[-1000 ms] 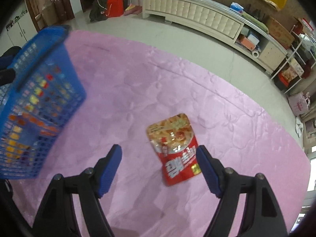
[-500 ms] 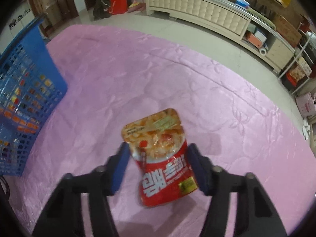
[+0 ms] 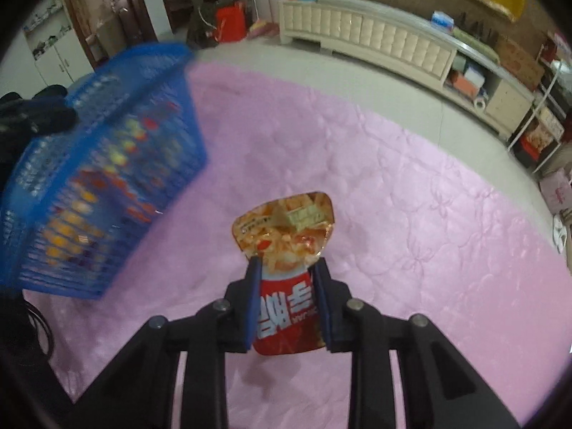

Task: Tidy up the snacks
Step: 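Carry the red bag over the basket and open the right tool to drop it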

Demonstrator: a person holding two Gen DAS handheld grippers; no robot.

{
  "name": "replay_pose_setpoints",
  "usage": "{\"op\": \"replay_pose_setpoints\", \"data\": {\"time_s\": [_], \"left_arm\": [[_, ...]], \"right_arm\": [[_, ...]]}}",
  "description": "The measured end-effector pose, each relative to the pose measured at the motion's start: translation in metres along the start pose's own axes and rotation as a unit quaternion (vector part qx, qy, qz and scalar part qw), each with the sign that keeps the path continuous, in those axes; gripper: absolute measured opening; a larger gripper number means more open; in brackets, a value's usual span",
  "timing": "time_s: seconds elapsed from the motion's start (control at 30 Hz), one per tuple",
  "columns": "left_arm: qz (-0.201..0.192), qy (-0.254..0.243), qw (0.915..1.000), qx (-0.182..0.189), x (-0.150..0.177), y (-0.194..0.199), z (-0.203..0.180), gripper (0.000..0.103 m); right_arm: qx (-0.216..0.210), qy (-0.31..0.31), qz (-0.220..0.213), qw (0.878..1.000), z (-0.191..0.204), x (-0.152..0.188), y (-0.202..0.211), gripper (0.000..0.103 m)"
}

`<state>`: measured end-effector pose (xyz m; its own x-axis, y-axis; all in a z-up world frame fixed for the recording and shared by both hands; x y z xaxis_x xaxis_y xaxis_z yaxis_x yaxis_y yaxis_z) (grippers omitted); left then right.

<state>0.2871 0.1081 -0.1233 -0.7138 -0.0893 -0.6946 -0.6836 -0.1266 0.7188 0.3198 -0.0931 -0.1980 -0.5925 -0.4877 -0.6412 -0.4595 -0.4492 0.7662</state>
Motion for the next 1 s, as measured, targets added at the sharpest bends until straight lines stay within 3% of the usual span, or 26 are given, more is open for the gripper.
{"op": "replay_pose_setpoints", "data": {"time_s": [0.2,0.4,0.73,1.0], "left_arm": [[-0.012,-0.004,0.9995,0.030,0.008,0.034,0.001,0.077],[-0.037,-0.015,0.9985,0.038,0.004,0.066,0.013,0.077],[-0.057,-0.024,0.9973,0.040,-0.004,0.079,0.051,0.077],[-0.081,-0.022,0.9961,0.027,-0.014,0.076,0.080,0.077]], "right_arm": [[0.004,0.021,-0.037,0.999,0.038,-0.030,0.050,0.032],[0.010,0.037,-0.065,0.997,0.073,-0.062,0.078,0.033],[0.054,0.063,-0.053,0.995,0.113,-0.101,0.066,0.034],[0.048,0.048,-0.044,0.997,0.130,-0.120,0.040,0.035]]}}
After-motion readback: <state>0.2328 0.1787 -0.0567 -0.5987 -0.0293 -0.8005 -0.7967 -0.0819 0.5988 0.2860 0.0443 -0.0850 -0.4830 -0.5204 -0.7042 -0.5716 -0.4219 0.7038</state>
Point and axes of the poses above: each gripper's, at about its wrist camera, not at the fingertips, and y roughly against the way its jaws point, z to its left, x to its underside, the point moved 7 cm from there along -y, roughly the way its jaws point, and after that the axes turned 13 degrees about -z, right-handed, at the moved point
